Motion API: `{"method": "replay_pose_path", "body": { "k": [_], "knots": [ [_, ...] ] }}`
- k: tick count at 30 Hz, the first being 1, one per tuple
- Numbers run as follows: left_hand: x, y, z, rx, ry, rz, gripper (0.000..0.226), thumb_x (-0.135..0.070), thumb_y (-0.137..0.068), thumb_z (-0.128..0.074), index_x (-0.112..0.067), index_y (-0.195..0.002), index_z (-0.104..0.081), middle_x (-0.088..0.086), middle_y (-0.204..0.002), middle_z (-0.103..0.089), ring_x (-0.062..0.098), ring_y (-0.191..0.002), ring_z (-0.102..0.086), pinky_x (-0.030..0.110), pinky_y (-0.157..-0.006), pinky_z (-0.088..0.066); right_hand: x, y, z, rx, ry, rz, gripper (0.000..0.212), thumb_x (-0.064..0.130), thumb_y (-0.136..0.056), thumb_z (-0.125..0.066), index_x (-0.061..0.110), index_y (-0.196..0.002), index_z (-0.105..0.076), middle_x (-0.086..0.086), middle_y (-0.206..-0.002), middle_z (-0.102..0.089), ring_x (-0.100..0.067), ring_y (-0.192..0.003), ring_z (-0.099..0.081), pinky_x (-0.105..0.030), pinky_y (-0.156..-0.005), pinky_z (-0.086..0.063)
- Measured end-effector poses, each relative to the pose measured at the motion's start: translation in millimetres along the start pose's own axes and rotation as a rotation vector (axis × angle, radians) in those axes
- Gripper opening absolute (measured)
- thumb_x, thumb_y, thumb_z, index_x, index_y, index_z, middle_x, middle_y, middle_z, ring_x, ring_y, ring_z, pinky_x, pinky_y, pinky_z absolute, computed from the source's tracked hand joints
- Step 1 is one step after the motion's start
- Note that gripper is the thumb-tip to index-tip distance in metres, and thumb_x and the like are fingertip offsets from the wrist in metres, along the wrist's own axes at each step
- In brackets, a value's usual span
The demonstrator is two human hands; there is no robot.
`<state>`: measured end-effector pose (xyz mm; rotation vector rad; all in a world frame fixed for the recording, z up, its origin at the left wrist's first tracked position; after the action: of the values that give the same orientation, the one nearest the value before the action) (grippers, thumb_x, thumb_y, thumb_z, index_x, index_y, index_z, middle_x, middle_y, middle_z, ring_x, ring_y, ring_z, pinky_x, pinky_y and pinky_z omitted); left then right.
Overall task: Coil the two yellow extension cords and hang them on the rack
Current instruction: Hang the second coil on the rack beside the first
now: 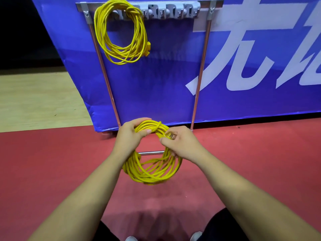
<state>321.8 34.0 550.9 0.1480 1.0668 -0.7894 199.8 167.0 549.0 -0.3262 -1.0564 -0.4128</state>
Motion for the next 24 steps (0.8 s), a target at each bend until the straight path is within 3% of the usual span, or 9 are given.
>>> {"method": "replay_pose_path", "body": {
  "k": [3, 6, 9, 13, 15, 17, 20, 24],
  "knots": [
    [-3, -1, 3, -0.004, -0.038, -0.021, 0.034, -0.026, -0.079, -0.074, -0.027, -0.113, -0.068, -0.013, -0.107, -0.071, 0.0, -0.103, -0.062, 0.023, -0.093, -0.046, 6, -3, 4, -0.162, 0.121, 0.111, 0.019, 0.018, -0.075, -0.064, 0.005, -0.072, -0.05, -0.005, -0.052, -0.043, -0.014, -0.047, -0.039, -0.035, -0.049, -0.037],
    [-18, -11, 6, 0.056, -0.101, -0.065, 0.036, -0.03, -0.078, -0.075, -0.029, -0.113, -0.068, -0.014, -0.107, -0.071, 0.0, -0.103, -0.062, 0.022, -0.092, -0.046, 11, -12, 15, -0.343, -0.023, 0.128, 0.026, 0.015, -0.077, -0.067, 0.015, -0.092, -0.045, -0.002, -0.054, -0.047, -0.014, -0.049, -0.04, -0.032, -0.05, -0.035],
    [-28, -24, 13, 0.051, -0.113, -0.077, 0.036, -0.03, -0.077, -0.077, -0.031, -0.112, -0.069, -0.015, -0.1, -0.072, -0.007, -0.093, -0.062, 0.019, -0.084, -0.047, 15, -28, 19, -0.348, -0.005, 0.166, 0.022, 0.017, -0.084, -0.066, 0.016, -0.098, -0.049, -0.001, -0.061, -0.049, -0.012, -0.055, -0.044, -0.031, -0.057, -0.038],
    [-24, -46, 11, 0.094, -0.075, -0.059, 0.034, -0.031, -0.077, -0.077, -0.034, -0.11, -0.069, -0.018, -0.09, -0.071, -0.012, -0.074, -0.06, 0.017, -0.069, -0.045, 10, -54, 15, -0.353, 0.162, 0.296, 0.046, 0.024, -0.093, -0.06, 0.018, -0.135, -0.043, -0.003, -0.114, -0.048, -0.005, -0.096, -0.048, -0.019, -0.086, -0.042],
    [-17, -62, 7, 0.142, -0.047, -0.057, 0.033, -0.029, -0.076, -0.078, -0.033, -0.109, -0.07, -0.019, -0.084, -0.07, -0.011, -0.07, -0.059, 0.015, -0.067, -0.042, 9, -76, 18, -0.244, 0.155, 0.323, 0.051, 0.032, -0.091, -0.064, 0.023, -0.138, -0.045, 0.001, -0.13, -0.047, -0.005, -0.111, -0.05, -0.021, -0.095, -0.044],
    [-6, -82, 4, 0.173, -0.012, -0.041, 0.033, -0.025, -0.077, -0.078, -0.03, -0.108, -0.07, -0.02, -0.078, -0.069, -0.01, -0.065, -0.058, 0.012, -0.064, -0.04, 4, -105, 21, -0.047, 0.13, 0.281, 0.053, 0.036, -0.082, -0.074, 0.024, -0.131, -0.057, 0.006, -0.126, -0.06, -0.002, -0.112, -0.057, -0.028, -0.098, -0.047],
    [19, -122, 0, 0.252, -0.001, -0.03, 0.036, -0.02, -0.076, -0.079, -0.029, -0.108, -0.067, -0.011, -0.076, -0.069, -0.001, -0.06, -0.057, 0.016, -0.06, -0.043, -9, -156, 27, 0.114, 0.25, 0.245, 0.053, 0.038, -0.074, -0.081, 0.025, -0.123, -0.066, 0.009, -0.115, -0.07, 0.0, -0.105, -0.063, -0.031, -0.096, -0.05],
    [40, -185, -3, 0.328, -0.028, -0.001, 0.04, -0.005, -0.073, -0.076, -0.021, -0.104, -0.056, 0.01, -0.073, -0.062, 0.01, -0.058, -0.051, 0.026, -0.056, -0.042, -20, -219, 31, 0.192, 0.144, 0.181, 0.031, 0.026, -0.077, -0.081, 0.02, -0.106, -0.071, -0.002, -0.089, -0.073, -0.015, -0.077, -0.067, -0.034, -0.074, -0.053]
  ]
}}
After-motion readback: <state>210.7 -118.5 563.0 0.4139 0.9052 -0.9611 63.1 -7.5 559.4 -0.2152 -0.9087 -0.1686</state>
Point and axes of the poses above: each hand's wrist, its own y-axis away from the middle knuckle, its own z-axis out of the back of the hand, x = y × z, the point moved 4 cm from there along -y, towards the middle knuckle
